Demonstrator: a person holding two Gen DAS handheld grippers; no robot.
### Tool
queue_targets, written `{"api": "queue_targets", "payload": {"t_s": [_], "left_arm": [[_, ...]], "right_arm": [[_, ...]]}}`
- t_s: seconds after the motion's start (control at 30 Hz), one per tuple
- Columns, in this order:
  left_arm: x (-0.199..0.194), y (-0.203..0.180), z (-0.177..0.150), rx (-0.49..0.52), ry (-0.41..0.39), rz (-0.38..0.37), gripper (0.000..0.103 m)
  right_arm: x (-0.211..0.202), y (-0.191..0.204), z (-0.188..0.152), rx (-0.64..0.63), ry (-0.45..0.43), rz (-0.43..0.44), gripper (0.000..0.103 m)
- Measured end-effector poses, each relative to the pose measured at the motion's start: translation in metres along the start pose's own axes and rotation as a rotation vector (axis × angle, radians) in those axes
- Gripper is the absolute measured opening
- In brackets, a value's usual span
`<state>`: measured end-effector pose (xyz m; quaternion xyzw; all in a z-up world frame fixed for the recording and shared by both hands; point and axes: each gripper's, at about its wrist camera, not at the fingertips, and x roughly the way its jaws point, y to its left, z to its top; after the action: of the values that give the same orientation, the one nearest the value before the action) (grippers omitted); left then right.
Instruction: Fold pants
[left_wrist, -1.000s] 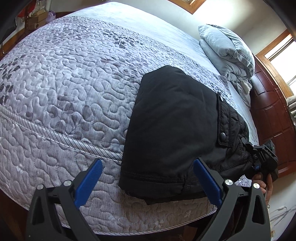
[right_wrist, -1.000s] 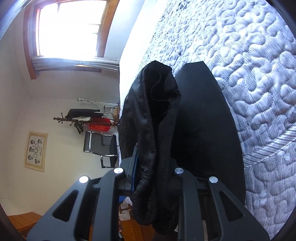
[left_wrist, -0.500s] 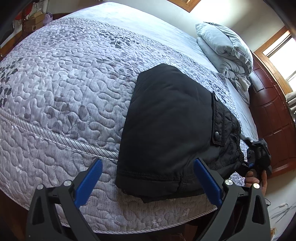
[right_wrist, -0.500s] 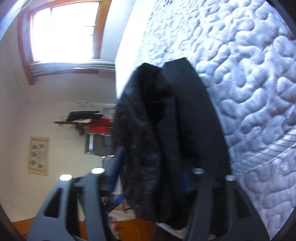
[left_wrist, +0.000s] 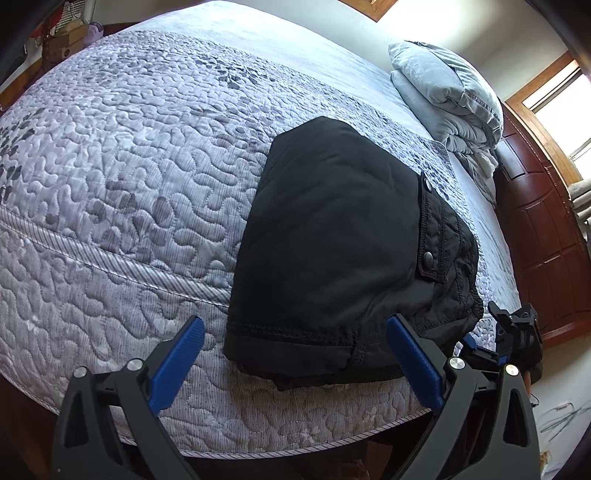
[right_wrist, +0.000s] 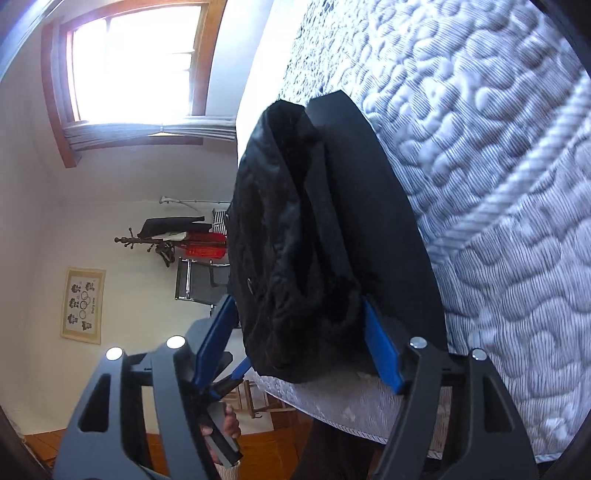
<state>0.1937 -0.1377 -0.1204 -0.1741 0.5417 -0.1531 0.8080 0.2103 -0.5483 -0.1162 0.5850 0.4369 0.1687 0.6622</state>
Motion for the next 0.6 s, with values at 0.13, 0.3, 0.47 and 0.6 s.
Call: {"api": "queue_targets", "payload": {"t_s": [0.13,0.3,0.47,0.6], "left_arm": [[0.0,-0.004,-0.001,0.009,0.004,-0.003,0.099],[-0.001,-0.009,-0.001,0.011,-0.002,-0.004,0.099],[-0.008,-0.016,0.004,0.029,-0.025,0.007,0.099],[-0.017,-0.03,0.008,0.074,-0.053,0.035,0.099]], "right_arm": [[-0.001,-0.004,0.0,0.01,-0.006,-0.036,0.04],[-0.006,0.011,0.001,-0.04,-0.003,-0.07,0.034],[-0.016,0.029,0.002,-0.107,-0.003,-0.113,0.033],[-0.018,0.03,0.003,-0.123,0.003,-0.151,0.033]]}}
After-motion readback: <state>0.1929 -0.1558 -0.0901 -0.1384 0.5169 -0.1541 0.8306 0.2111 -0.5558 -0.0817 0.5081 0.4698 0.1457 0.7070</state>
